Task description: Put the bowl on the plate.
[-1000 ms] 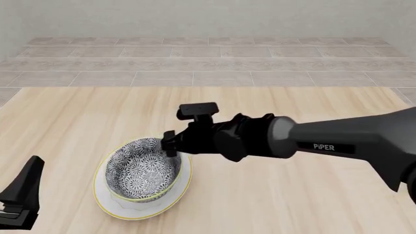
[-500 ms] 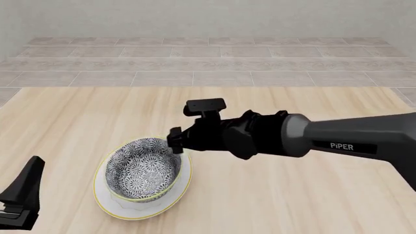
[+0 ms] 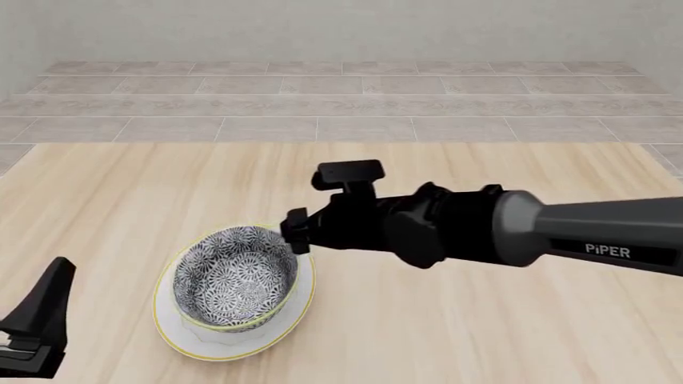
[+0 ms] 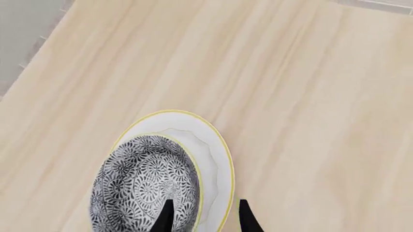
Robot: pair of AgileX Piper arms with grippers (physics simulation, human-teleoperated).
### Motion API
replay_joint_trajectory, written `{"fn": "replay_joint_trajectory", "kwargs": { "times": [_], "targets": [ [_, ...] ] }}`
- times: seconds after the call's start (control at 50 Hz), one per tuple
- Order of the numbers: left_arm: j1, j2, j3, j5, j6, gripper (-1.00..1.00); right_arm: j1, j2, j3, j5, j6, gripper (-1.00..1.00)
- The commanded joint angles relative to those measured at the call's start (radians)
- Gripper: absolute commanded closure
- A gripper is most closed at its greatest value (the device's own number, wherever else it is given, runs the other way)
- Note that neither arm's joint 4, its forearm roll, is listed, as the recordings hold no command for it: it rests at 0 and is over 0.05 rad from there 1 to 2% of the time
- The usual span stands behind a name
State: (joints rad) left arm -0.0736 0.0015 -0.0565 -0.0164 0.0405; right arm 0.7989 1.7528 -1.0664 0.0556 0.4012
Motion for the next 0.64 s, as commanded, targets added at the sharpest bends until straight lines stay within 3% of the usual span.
{"fn": "replay_joint_trajectory", "kwargs": {
  "times": [0.02,0.64],
  "targets": [
    [-0.004,0.001,0.003,-0.003,0.002,-1.0,-0.009,-0.036,0.029,-0.004,-0.008,-1.0],
    [-0.01,0.005,0.011,-0.011,0.003,-1.0,0.024,-0.157,0.091,0.009,-0.004,-1.0]
  ]
}}
